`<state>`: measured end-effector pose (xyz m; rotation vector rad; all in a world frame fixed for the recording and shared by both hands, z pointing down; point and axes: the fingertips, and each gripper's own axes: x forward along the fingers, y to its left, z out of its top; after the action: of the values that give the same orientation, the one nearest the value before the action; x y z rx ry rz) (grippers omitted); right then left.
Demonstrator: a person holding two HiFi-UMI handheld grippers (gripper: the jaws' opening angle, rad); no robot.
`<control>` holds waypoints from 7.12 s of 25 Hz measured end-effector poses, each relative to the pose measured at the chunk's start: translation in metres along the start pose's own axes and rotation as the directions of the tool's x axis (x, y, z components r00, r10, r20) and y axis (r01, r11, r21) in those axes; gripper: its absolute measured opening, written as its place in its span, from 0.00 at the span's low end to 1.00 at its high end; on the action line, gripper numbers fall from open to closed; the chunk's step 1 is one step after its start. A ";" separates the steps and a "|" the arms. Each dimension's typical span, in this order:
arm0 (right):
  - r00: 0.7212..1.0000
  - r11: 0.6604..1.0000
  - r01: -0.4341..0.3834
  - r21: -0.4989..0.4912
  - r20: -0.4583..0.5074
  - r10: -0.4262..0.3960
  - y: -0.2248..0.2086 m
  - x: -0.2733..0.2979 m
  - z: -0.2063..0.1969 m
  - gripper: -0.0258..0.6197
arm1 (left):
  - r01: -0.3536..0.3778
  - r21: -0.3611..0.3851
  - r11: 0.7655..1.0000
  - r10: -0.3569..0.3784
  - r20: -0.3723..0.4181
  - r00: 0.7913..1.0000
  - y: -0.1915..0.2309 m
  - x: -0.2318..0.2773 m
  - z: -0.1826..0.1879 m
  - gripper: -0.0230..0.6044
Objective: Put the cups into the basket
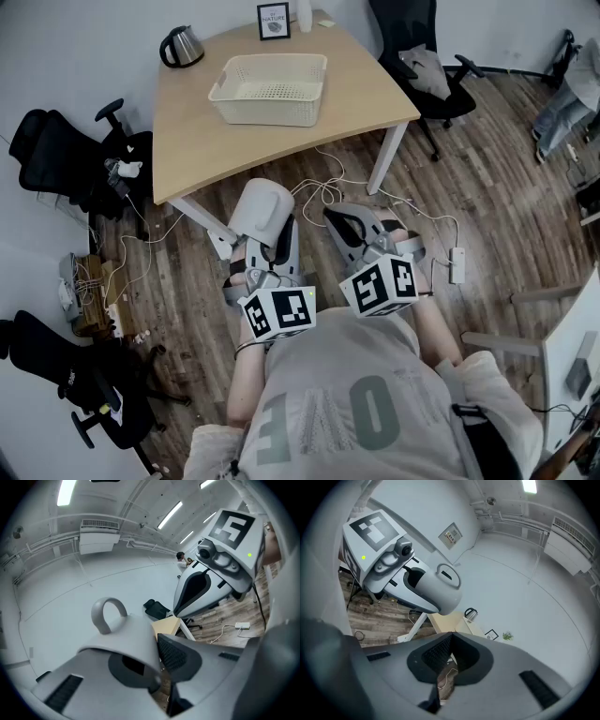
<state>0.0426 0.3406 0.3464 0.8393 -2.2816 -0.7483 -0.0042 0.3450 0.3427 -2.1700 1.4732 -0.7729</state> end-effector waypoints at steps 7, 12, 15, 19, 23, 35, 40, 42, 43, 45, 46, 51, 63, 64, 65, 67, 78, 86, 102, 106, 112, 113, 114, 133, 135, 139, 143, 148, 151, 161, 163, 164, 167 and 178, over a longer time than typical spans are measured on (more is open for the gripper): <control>1.000 1.000 -0.002 0.008 -0.007 0.002 -0.002 0.002 -0.001 0.04 | 0.009 0.001 1.000 -0.009 0.000 1.000 0.002 0.001 0.000 0.13; 1.000 0.999 -0.007 0.037 -0.006 0.007 0.001 0.009 0.003 0.04 | 0.004 -0.010 1.000 -0.004 -0.004 1.000 0.009 0.000 -0.009 0.13; 1.000 1.000 -0.009 0.023 -0.002 0.009 0.005 0.013 0.003 0.04 | -0.005 -0.016 1.000 0.005 -0.008 1.000 0.013 -0.002 -0.013 0.13; 1.000 1.000 -0.009 0.021 -0.005 0.009 0.009 0.011 0.008 0.04 | -0.013 -0.015 1.000 0.013 -0.003 1.000 0.017 -0.009 -0.017 0.13; 1.000 1.000 -0.001 0.010 -0.008 0.001 0.011 0.009 0.013 0.04 | 0.000 -0.009 1.000 0.000 0.002 1.000 0.017 -0.013 -0.022 0.13; 1.000 1.000 0.012 0.028 -0.015 -0.012 -0.024 0.038 -0.002 0.04 | 0.009 -0.021 1.000 -0.009 0.019 1.000 0.028 0.025 -0.023 0.13; 1.000 1.000 -0.013 0.011 0.004 0.013 -0.053 0.075 -0.024 0.04 | -0.024 -0.032 0.999 0.024 0.003 1.000 0.043 0.067 -0.023 0.13; 0.999 0.999 -0.035 0.007 0.008 0.035 -0.062 0.092 -0.028 0.04 | -0.037 -0.035 0.999 0.037 -0.006 0.999 0.051 0.085 -0.024 0.13; 0.999 0.999 -0.041 -0.004 0.014 0.041 -0.068 0.100 -0.031 0.04 | -0.043 -0.034 0.998 0.043 -0.008 0.999 0.055 0.094 -0.023 0.13; 0.998 0.998 -0.055 -0.015 0.022 0.055 -0.079 0.115 -0.034 0.04 | -0.057 -0.033 0.998 0.057 -0.006 0.998 0.064 0.111 -0.019 0.13; 0.998 0.998 -0.064 -0.016 0.024 0.064 -0.085 0.121 -0.035 0.04 | -0.064 -0.035 0.997 0.064 -0.005 0.998 0.069 0.120 -0.018 0.13; 0.994 0.995 -0.100 -0.020 0.035 0.101 -0.111 0.152 -0.041 0.04 | -0.093 -0.036 0.995 0.093 -0.011 0.996 0.089 0.157 -0.014 0.13; 0.982 0.984 -0.171 -0.039 0.080 0.174 -0.149 0.217 -0.058 0.04 | -0.154 -0.044 0.987 0.152 -0.052 0.987 0.125 0.224 -0.022 0.13; 0.981 0.984 -0.174 -0.040 0.084 0.177 -0.153 0.222 -0.059 0.04 | -0.159 -0.046 0.986 0.156 -0.055 0.986 0.128 0.230 -0.023 0.13; 0.980 0.984 -0.175 -0.040 0.087 0.178 -0.157 0.227 -0.061 0.04 | -0.163 -0.047 0.985 0.161 -0.057 0.985 0.131 0.236 -0.024 0.13; 0.979 0.984 -0.177 -0.038 0.097 0.180 -0.166 0.236 -0.064 0.04 | -0.174 -0.048 0.984 0.171 -0.060 0.983 0.137 0.247 -0.026 0.13; 0.970 0.976 -0.216 -0.023 0.107 0.217 -0.183 0.275 -0.083 0.04 | -0.190 -0.059 0.980 0.182 -0.108 0.977 0.159 0.286 -0.043 0.13; 0.977 0.981 -0.193 -0.017 0.085 0.194 -0.200 0.321 -0.080 0.04 | -0.173 -0.067 0.983 0.170 -0.055 0.984 0.197 0.321 -0.051 0.13; 0.996 0.997 -0.076 0.011 -0.041 0.076 -0.254 0.428 -0.043 0.04 | -0.061 -0.099 0.993 0.069 0.071 0.995 0.309 0.393 -0.085 0.13; 0.998 0.999 -0.032 0.012 -0.054 0.032 -0.265 0.444 -0.043 0.04 | -0.027 -0.078 0.997 0.034 0.084 0.996 0.317 0.413 -0.086 0.13; 0.998 0.998 -0.045 0.052 -0.031 0.047 -0.284 0.449 -0.056 0.04 | 0.011 -0.070 0.997 -0.006 0.073 0.997 0.308 0.441 -0.075 0.13; 0.998 0.997 -0.052 0.050 -0.028 0.054 -0.287 0.450 -0.060 0.04 | 0.013 -0.073 0.997 -0.008 0.067 0.998 0.306 0.446 -0.073 0.13; 0.998 0.997 -0.062 0.050 -0.023 0.063 -0.290 0.450 -0.064 0.04 | 0.016 -0.076 0.997 -0.011 0.060 0.998 0.303 0.450 -0.071 0.13; 0.993 0.984 -0.120 0.129 0.000 0.121 -0.306 0.464 -0.101 0.04 | 0.329 0.213 0.920 -0.279 -0.231 0.932 0.252 0.511 -0.103 0.13; 0.992 0.983 -0.121 0.139 -0.006 0.123 -0.307 0.464 -0.105 0.04 | 0.379 0.248 0.891 -0.316 -0.258 0.913 0.246 0.515 -0.110 0.13; 0.992 0.980 -0.121 0.160 -0.022 0.126 -0.308 0.465 -0.116 0.04 | 0.477 0.277 0.834 -0.379 -0.342 0.860 0.233 0.525 -0.125 0.13; 0.990 0.975 -0.127 0.183 -0.032 0.135 -0.304 0.466 -0.126 0.04 | 0.585 0.300 0.753 -0.435 -0.440 0.786 0.213 0.530 -0.144 0.13; 0.988 0.970 -0.140 0.198 -0.038 0.151 -0.301 0.467 -0.135 0.04 | 0.665 0.346 0.661 -0.475 -0.493 0.729 0.194 0.530 -0.156 0.13; 0.986 0.968 -0.150 0.201 -0.042 0.162 -0.299 0.469 -0.140 0.04 | 0.723 0.351 0.595 -0.487 -0.558 0.671 0.184 0.530 -0.171 0.13; 0.981 0.963 -0.172 0.209 -0.049 0.186 -0.293 0.475 -0.147 0.04 | 0.851 0.314 0.421 -0.501 -0.701 0.507 0.158 0.522 -0.220 0.14; 0.980 0.962 -0.176 0.207 -0.054 0.191 -0.291 0.476 -0.149 0.04 | 0.875 0.310 0.372 -0.501 -0.726 0.471 0.151 0.517 -0.228 0.14; 0.980 0.963 -0.177 0.205 -0.057 0.192 -0.290 0.476 -0.150 0.04 | 0.884 0.306 0.353 -0.499 -0.738 0.454 0.148 0.515 -0.231 0.14; 0.978 0.962 -0.180 0.206 -0.064 0.196 -0.288 0.474 -0.155 0.04 | 0.914 0.275 0.297 -0.496 -0.774 0.394 0.140 0.511 -0.241 0.15; 0.980 0.960 -0.158 0.229 -0.084 0.181 -0.294 0.473 -0.166 0.04 | 0.929 0.256 0.267 -0.475 -0.804 0.358 0.130 0.510 -0.261 0.16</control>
<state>-0.0304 -0.2318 0.4160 0.7486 -2.3352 -0.3696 -0.1167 -0.1830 0.5737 -1.9113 -0.0707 -2.1134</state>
